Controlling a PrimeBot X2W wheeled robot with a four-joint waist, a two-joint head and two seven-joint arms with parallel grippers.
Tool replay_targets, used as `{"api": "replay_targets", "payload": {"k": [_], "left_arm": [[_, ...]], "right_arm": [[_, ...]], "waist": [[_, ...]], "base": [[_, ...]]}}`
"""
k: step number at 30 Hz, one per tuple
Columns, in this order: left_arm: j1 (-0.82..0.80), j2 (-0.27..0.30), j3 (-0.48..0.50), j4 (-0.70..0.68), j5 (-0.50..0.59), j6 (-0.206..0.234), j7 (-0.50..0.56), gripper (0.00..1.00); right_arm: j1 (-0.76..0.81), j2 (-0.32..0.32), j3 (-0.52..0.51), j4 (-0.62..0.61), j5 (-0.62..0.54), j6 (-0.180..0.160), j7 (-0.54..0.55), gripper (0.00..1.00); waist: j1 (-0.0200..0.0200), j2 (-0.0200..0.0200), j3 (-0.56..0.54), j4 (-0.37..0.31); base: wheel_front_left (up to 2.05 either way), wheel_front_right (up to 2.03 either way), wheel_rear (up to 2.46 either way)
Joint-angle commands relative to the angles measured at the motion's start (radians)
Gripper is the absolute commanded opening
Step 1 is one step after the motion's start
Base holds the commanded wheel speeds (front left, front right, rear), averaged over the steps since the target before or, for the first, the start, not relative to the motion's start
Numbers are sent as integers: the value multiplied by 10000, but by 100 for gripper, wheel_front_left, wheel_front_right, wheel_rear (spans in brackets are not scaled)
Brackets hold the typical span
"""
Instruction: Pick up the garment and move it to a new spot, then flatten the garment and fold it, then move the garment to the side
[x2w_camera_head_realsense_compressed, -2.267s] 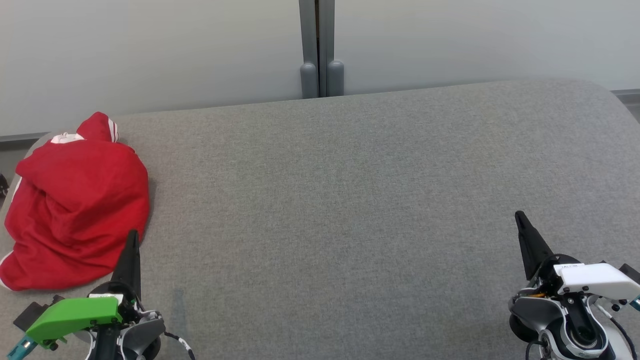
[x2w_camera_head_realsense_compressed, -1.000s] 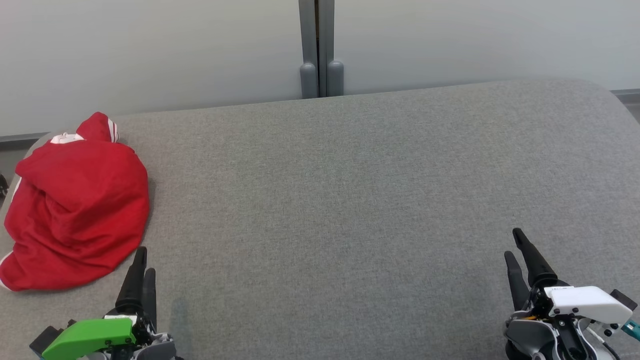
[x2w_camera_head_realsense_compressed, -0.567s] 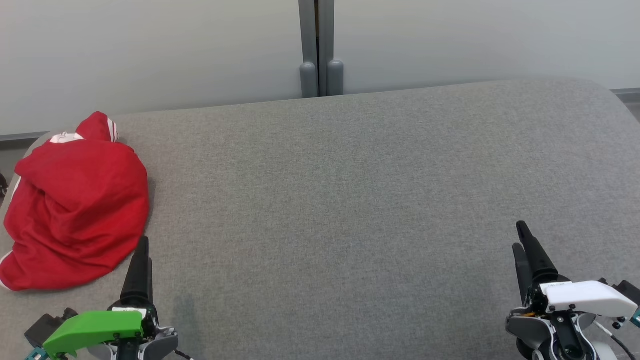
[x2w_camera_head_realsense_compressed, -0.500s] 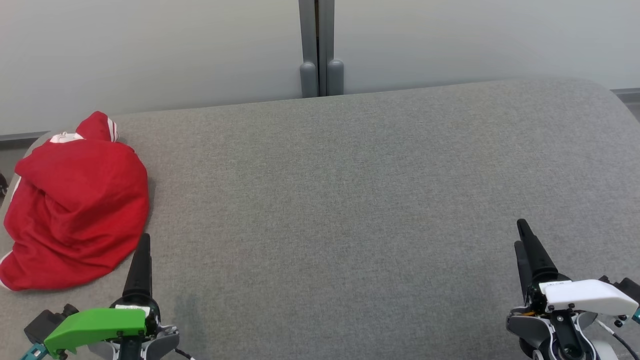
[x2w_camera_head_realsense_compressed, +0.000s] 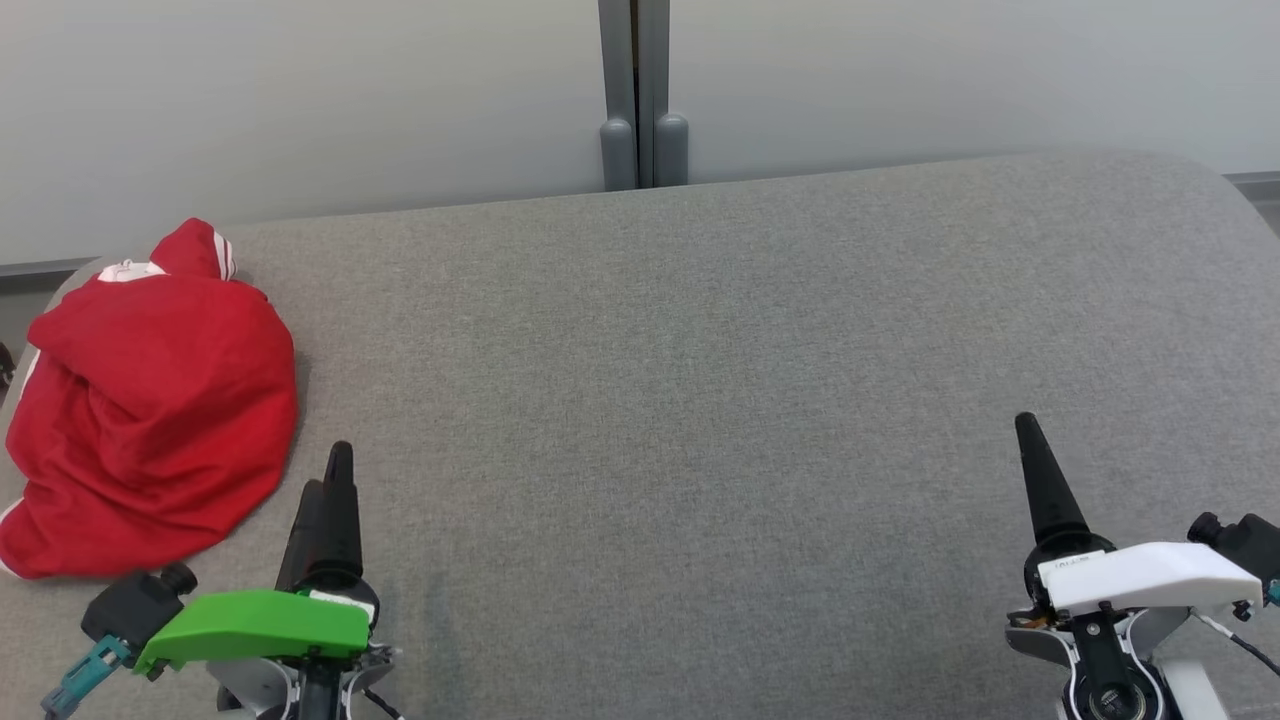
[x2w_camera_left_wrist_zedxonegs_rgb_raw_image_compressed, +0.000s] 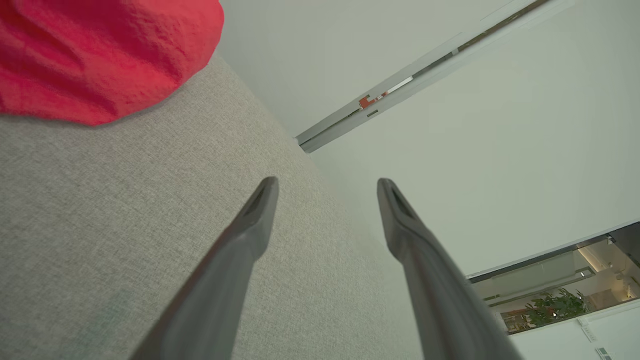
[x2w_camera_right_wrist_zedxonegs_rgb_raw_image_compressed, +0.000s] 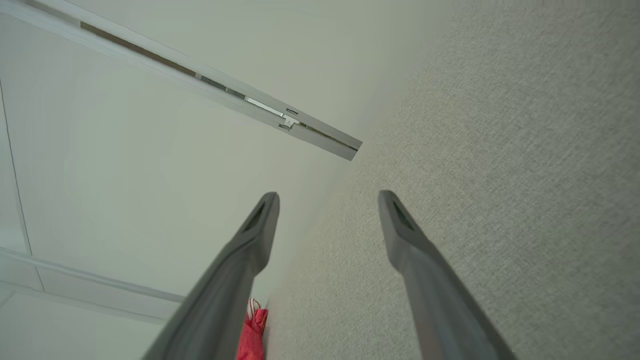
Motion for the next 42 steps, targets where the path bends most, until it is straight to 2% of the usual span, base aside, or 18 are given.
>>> {"api": "replay_targets", "payload": {"k": [1, 9, 18, 30, 42], "left_arm": [[-23, 63, -88, -232, 464, 127, -122, 100], [13, 74, -421, -275, 2412, 368, -404, 100], [231, 190, -762, -177, 4088, 720, -681, 100], [365, 257, -1054, -24, 5465, 1129, -1033, 100], [443, 245, -1235, 153, 6541, 1277, -1330, 100]], "right_arm": [[17, -59, 89, -269, -508, 2, -121, 100], [107, -68, 333, -327, -1946, 3, -395, 100], [156, -78, 487, -256, -3276, 3, -684, 100], [210, -90, 773, -150, -5107, 4, -1025, 100], [227, -100, 889, 136, -6555, 4, -1326, 100]], "waist": [[0, -1, 7, 1], [0, -1, 19, -3], [0, -1, -1, -6], [0, -1, -26, 34], [0, -1, -40, 53]], "base": [[0, 0, 0], [0, 0, 0], [0, 0, 0], [0, 0, 0], [0, 0, 0]]}}
